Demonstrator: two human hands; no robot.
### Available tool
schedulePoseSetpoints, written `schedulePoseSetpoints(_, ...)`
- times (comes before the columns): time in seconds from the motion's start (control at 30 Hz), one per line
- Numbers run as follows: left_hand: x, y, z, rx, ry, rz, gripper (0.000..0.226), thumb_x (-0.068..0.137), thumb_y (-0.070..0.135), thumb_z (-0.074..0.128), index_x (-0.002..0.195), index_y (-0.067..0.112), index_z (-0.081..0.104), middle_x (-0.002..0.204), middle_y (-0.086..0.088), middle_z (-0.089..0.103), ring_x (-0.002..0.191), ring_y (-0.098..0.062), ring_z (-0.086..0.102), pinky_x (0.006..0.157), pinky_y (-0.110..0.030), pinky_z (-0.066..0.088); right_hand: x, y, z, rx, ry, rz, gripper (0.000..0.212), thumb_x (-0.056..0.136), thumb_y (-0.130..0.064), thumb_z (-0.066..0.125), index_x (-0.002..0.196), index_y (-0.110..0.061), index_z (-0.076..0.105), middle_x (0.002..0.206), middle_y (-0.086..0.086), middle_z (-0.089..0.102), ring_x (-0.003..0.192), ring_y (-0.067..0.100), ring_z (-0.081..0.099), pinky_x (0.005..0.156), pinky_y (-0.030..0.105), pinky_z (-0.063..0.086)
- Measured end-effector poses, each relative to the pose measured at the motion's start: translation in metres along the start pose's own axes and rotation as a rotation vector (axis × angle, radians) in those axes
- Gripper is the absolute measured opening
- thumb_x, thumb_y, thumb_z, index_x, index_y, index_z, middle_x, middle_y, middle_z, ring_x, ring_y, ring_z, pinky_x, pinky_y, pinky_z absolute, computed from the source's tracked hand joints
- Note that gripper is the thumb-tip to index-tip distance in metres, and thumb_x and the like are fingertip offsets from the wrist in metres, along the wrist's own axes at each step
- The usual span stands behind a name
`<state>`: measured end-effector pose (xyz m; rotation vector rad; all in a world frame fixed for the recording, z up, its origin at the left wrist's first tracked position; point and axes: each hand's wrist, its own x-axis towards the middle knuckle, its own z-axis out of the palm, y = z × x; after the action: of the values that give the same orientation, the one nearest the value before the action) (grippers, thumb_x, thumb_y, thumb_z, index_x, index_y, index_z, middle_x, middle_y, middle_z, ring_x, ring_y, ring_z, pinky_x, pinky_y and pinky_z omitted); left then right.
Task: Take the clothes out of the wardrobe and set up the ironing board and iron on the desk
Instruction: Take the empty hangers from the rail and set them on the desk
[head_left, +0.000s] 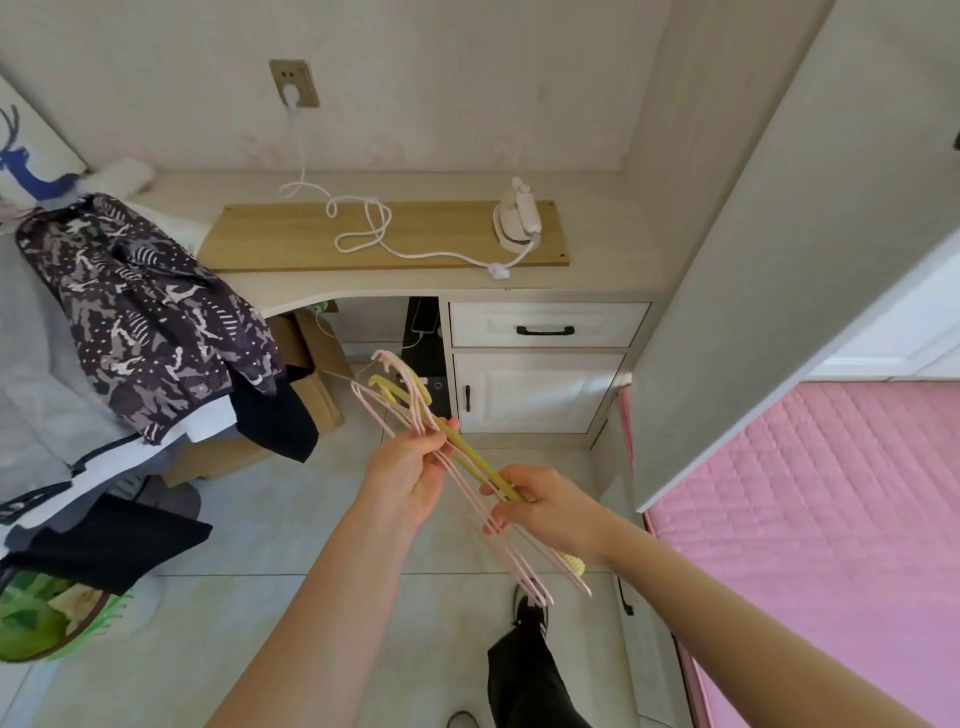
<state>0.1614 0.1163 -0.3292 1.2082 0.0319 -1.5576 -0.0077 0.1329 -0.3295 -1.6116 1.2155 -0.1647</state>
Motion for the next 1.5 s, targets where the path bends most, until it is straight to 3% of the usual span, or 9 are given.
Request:
schedulePoseSetpoints(0.13, 0.032, 0.000, 0.034, 0.107, -0.009, 0.037, 0.021, 0.092, -0.015, 0.041, 0.104, -0.005, 0.055, 0.097, -0.017, 0.059, 0.094, -0.023, 0.062, 0.100, -0.040, 0.047, 0.038, -0.002, -0.035, 0.265, -0.063, 0.067, 0.026, 0.100, -0.021, 0.044, 0.113, -0.006, 0.061, 0.102, 0.010, 0.070, 0.093, 0.021, 0.068, 0.095, 0.040, 0.051)
schedulePoseSetpoints(0.3, 0.066, 0.001, 0.088, 0.190, -0.022, -0.002, 0.022, 0.092, -0.015, 0.039, 0.098, -0.003, 0.056, 0.091, -0.018, 0.062, 0.082, -0.023, 0.061, 0.073, -0.035, 0.051, 0.079, -0.002, -0.092, 0.451, -0.190, 0.117, 0.028, 0.101, -0.018, 0.043, 0.115, 0.001, 0.060, 0.110, 0.015, 0.068, 0.098, 0.026, 0.067, 0.092, 0.038, 0.053)
schedulePoseSetpoints(0.5, 0.102, 0.009, 0.154, 0.280, -0.042, -0.009, 0.018, 0.092, -0.013, 0.041, 0.093, -0.004, 0.057, 0.093, -0.017, 0.062, 0.069, -0.023, 0.054, 0.057, -0.032, 0.041, 0.113, 0.012, -0.154, 0.595, -0.169, 0.139, 0.022, 0.098, -0.013, 0.049, 0.109, 0.003, 0.061, 0.087, 0.010, 0.061, 0.078, 0.019, 0.059, 0.082, 0.035, 0.053)
schedulePoseSetpoints(0.7, 0.138, 0.017, 0.222, 0.382, -0.149, 0.026, 0.012, 0.087, -0.016, 0.052, 0.092, -0.011, 0.061, 0.092, -0.022, 0.065, 0.083, -0.024, 0.064, 0.075, -0.031, 0.056, 0.131, 0.025, -0.207, 0.645, 0.007, 0.088, 0.016, 0.098, -0.009, 0.048, 0.092, -0.002, 0.061, 0.072, 0.006, 0.056, 0.063, 0.017, 0.051, 0.064, 0.031, 0.047)
schedulePoseSetpoints(0.9, 0.173, 0.037, 0.276, 0.545, -0.315, 0.058, 0.003, 0.081, -0.009, 0.064, 0.079, -0.008, 0.066, 0.087, -0.025, 0.062, 0.074, -0.026, 0.065, 0.070, -0.028, 0.060, 0.144, 0.025, -0.259, 0.707, 0.137, 0.085, 0.015, 0.098, -0.010, 0.051, 0.086, -0.003, 0.058, 0.067, 0.006, 0.050, 0.059, 0.015, 0.047, 0.059, 0.027, 0.044)
schedulePoseSetpoints(0.97, 0.185, 0.046, 0.289, 0.577, -0.346, 0.023, 0.003, 0.083, -0.004, 0.065, 0.081, -0.007, 0.066, 0.083, -0.023, 0.066, 0.072, -0.024, 0.069, 0.068, -0.026, 0.059, 0.148, 0.023, -0.281, 0.751, 0.139, 0.136, 0.013, 0.097, -0.009, 0.051, 0.090, -0.001, 0.060, 0.068, 0.006, 0.052, 0.058, 0.015, 0.048, 0.059, 0.028, 0.044)
schedulePoseSetpoints(1.17, 0.205, 0.073, 0.331, 0.721, -0.499, -0.193, 0.018, 0.087, 0.011, 0.068, 0.098, -0.004, 0.069, 0.098, -0.022, 0.072, 0.092, -0.029, 0.071, 0.084, -0.033, 0.057, 0.141, 0.009, -0.347, 0.767, 0.106, 0.283, 0.012, 0.094, -0.005, 0.054, 0.085, -0.003, 0.061, 0.065, 0.007, 0.052, 0.053, 0.013, 0.045, 0.048, 0.023, 0.042)
schedulePoseSetpoints(1.37, 0.222, 0.096, 0.360, 0.919, -0.548, -0.313, 0.034, 0.081, 0.022, 0.074, 0.097, -0.007, 0.066, 0.092, -0.025, 0.072, 0.083, -0.030, 0.073, 0.067, -0.031, 0.061, 0.145, 0.000, -0.375, 0.889, 0.052, 0.364, 0.015, 0.095, 0.001, 0.046, 0.084, -0.002, 0.055, 0.063, 0.006, 0.045, 0.050, 0.011, 0.037, 0.043, 0.019, 0.034)
schedulePoseSetpoints(1.5, 0.233, 0.113, 0.366, 1.206, -0.640, -0.257, 0.040, 0.078, 0.037, 0.076, 0.087, -0.002, 0.071, 0.079, -0.015, 0.075, 0.071, -0.023, 0.074, 0.054, -0.024, 0.057, 0.148, 0.001, -0.377, 0.950, 0.030, 0.388, 0.016, 0.094, 0.002, 0.044, 0.083, -0.004, 0.054, 0.061, 0.004, 0.043, 0.048, 0.009, 0.034, 0.041, 0.017, 0.029)
